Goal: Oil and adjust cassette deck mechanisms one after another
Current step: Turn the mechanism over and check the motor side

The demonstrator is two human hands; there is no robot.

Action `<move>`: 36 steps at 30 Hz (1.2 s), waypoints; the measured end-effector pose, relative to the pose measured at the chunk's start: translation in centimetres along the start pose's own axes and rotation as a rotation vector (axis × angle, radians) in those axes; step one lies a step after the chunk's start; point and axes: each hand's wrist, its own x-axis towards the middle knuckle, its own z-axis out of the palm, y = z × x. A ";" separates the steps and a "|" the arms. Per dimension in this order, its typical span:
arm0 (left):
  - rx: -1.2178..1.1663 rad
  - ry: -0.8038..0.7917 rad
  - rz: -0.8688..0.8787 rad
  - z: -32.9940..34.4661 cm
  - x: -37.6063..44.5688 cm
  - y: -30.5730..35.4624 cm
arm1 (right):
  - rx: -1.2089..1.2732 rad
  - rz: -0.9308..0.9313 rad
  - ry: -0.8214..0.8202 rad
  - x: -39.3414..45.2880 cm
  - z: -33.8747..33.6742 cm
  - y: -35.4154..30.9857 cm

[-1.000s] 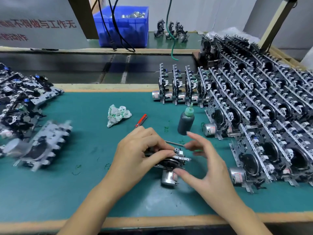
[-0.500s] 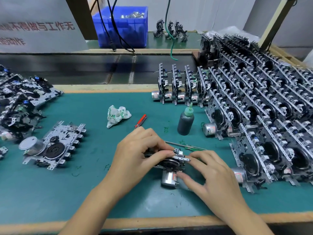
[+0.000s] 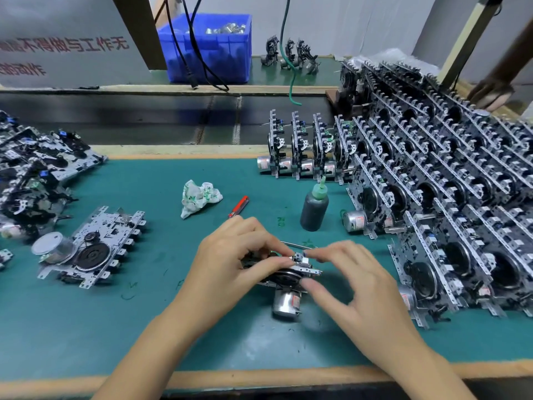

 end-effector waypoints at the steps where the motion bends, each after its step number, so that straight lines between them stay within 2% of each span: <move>1: 0.000 -0.018 -0.001 -0.2 0.0 0.0 | 0.030 -0.027 0.018 0.6 -0.3 -0.6; 3: 0.020 -0.031 0.016 -0.8 -0.2 0.0 | 0.005 -0.110 0.008 1.9 -0.8 -1.7; 7: 0.062 -0.010 0.042 -2.0 -0.7 -0.2 | -0.283 -0.325 -0.154 4.5 -1.0 -3.1; 10: 0.055 -0.009 0.017 -2.5 -1.0 -0.3 | -0.304 -0.351 -0.263 5.7 -0.9 -3.3; 15: 0.139 -0.031 0.070 -3.0 -0.5 -0.4 | -0.285 -0.395 -0.400 6.6 -0.6 -3.4; 21: 0.176 -0.081 0.184 -2.7 0.5 0.3 | -0.201 -0.290 -0.402 5.7 -1.6 -2.9; 28: 0.282 -0.060 0.311 -2.8 3.1 1.3 | -0.209 -0.207 -0.301 6.4 -3.2 -3.2; 32: 0.385 -0.030 0.405 -4.8 6.0 1.1 | -0.170 -0.143 -0.166 8.9 -3.1 -4.7; 36: 0.484 -0.019 0.391 -7.7 9.9 0.0 | -0.241 -0.082 -0.119 13.8 -2.2 -6.2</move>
